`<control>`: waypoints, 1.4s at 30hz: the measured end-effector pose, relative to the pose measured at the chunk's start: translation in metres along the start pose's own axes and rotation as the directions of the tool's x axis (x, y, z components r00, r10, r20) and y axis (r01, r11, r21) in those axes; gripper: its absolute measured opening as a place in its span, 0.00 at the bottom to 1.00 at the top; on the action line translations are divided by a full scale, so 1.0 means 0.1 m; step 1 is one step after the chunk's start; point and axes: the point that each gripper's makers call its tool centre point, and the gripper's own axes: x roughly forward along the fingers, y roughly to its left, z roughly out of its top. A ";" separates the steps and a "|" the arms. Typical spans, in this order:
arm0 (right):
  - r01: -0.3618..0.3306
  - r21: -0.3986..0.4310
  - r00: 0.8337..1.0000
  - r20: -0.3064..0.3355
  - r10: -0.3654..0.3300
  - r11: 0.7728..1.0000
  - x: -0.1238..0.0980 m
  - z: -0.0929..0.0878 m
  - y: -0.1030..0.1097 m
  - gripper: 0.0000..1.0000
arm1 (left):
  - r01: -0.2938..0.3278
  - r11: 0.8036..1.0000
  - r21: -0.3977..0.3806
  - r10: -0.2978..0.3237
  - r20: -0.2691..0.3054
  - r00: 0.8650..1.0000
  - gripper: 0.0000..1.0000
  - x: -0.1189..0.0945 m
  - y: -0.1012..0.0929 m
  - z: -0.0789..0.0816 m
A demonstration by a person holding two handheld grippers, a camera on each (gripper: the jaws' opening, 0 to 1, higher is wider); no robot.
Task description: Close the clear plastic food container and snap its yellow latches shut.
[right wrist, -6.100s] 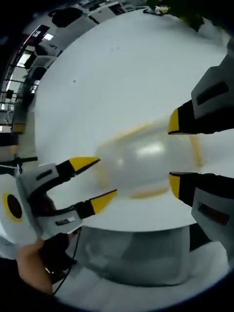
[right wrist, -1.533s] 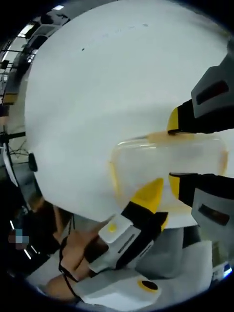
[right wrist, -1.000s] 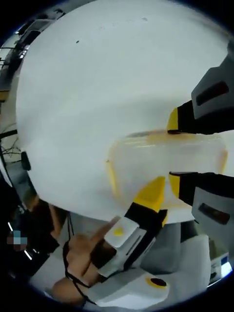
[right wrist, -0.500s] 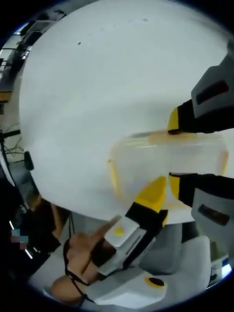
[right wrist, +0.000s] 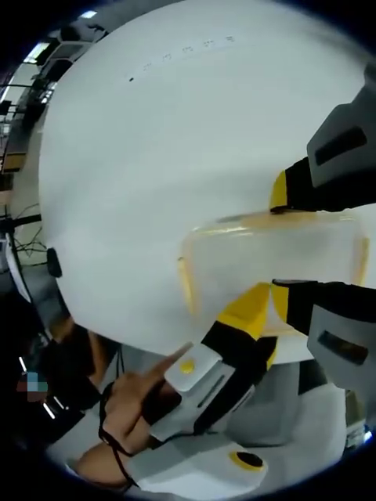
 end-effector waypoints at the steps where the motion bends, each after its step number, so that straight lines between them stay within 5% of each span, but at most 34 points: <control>1: 0.002 0.005 1.000 0.003 -0.002 1.000 0.00 0.00 0.00 0.32 | 0.002 1.000 -0.001 -0.002 0.000 1.000 0.40 0.00 0.00 0.00; 22: 0.068 -0.009 0.997 0.032 -0.068 0.998 -0.08 0.00 0.01 0.43 | 0.043 0.999 0.016 -0.044 0.020 0.999 0.51 -0.12 0.07 0.11; 42: 0.112 -0.032 0.993 0.029 -0.111 0.993 -0.23 -0.23 0.09 0.52 | 0.085 0.996 0.001 -0.085 -0.033 0.996 0.62 -0.19 0.15 -0.08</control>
